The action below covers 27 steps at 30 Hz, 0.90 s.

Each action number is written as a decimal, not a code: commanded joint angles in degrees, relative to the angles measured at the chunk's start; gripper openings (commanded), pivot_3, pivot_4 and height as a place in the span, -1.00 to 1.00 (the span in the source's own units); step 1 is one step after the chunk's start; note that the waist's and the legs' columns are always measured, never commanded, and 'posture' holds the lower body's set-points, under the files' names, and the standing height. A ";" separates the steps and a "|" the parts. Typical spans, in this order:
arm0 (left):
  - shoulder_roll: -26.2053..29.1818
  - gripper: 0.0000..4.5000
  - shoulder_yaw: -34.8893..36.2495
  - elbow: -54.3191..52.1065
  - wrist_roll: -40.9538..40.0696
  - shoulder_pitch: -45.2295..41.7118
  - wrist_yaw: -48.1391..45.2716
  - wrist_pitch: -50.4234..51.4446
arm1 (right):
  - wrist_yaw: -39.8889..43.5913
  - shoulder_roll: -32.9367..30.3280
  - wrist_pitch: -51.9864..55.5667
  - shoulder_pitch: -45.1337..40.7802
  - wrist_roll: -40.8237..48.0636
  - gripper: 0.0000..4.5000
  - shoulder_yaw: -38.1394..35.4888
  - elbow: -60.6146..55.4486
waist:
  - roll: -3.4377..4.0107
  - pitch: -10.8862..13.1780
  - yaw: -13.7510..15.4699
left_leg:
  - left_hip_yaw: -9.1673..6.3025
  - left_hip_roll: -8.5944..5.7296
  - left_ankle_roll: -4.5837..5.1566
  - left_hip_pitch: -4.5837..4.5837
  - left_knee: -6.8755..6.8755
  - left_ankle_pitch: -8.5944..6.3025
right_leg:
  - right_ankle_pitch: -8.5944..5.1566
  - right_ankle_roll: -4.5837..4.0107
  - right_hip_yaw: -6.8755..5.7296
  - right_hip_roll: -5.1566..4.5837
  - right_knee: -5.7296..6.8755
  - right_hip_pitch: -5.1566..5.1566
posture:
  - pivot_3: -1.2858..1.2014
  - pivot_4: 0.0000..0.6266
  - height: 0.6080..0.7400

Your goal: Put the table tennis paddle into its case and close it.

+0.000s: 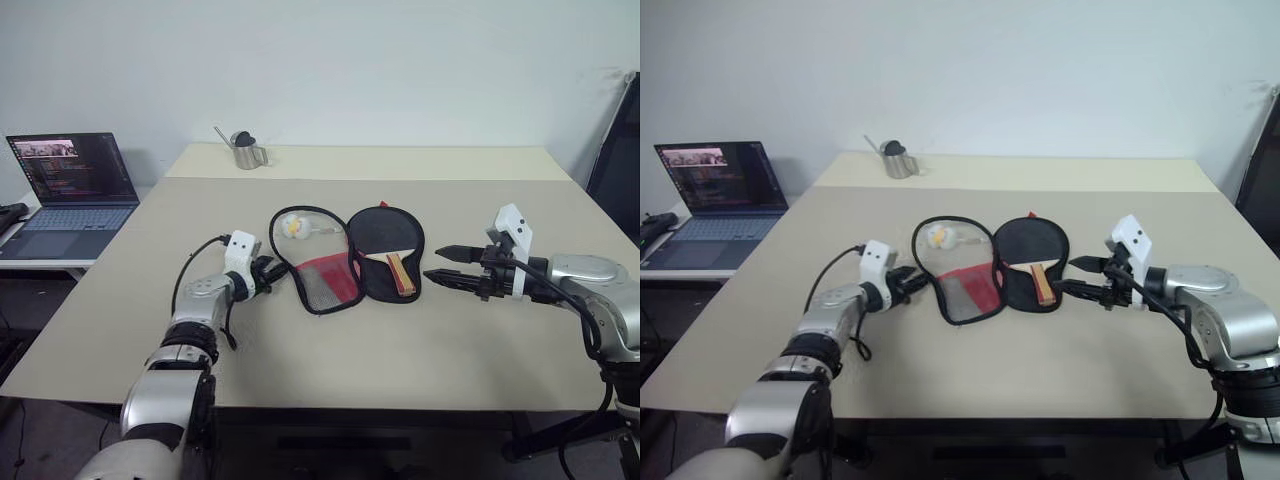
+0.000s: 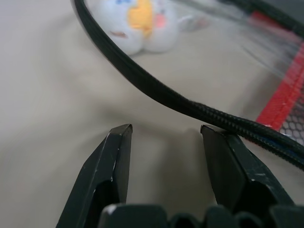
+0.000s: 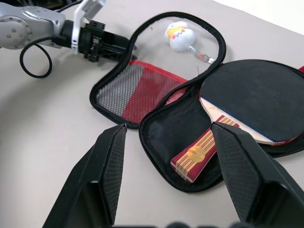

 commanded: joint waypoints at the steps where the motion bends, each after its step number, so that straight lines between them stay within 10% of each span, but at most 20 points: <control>1: -1.96 0.11 0.46 0.66 -0.44 -3.95 -1.01 -1.99 | -0.04 -0.46 -0.58 -0.99 0.98 0.36 -1.31 -1.50 | -0.01 0.01 -0.01 | 0.00 0.00 -0.07 -0.01 0.01 0.04 | 0.00 0.00 0.00 0.00 -0.01 0.00 | 0.03 -0.52 1.00; 17: -17.99 0.11 -0.04 4.32 -0.68 -19.20 -0.43 -4.07 | -4.62 -0.72 1.09 0.31 1.56 0.36 -4.34 -2.24 | -0.08 0.05 -0.21 | 0.10 -0.06 -0.07 -0.10 0.00 0.04 | 0.00 0.01 0.01 -0.08 -0.11 -0.03 | 0.03 -0.52 1.00; 27: -15.18 0.11 1.20 4.33 -1.15 -18.30 -2.55 -5.36 | -12.45 1.55 0.27 -2.06 -1.97 0.36 -3.85 2.77 | -0.09 0.05 -0.44 | 0.17 -0.04 -0.08 -0.04 -0.04 0.04 | 0.00 0.01 0.11 -0.07 -0.06 -0.07 | 0.03 -0.52 1.00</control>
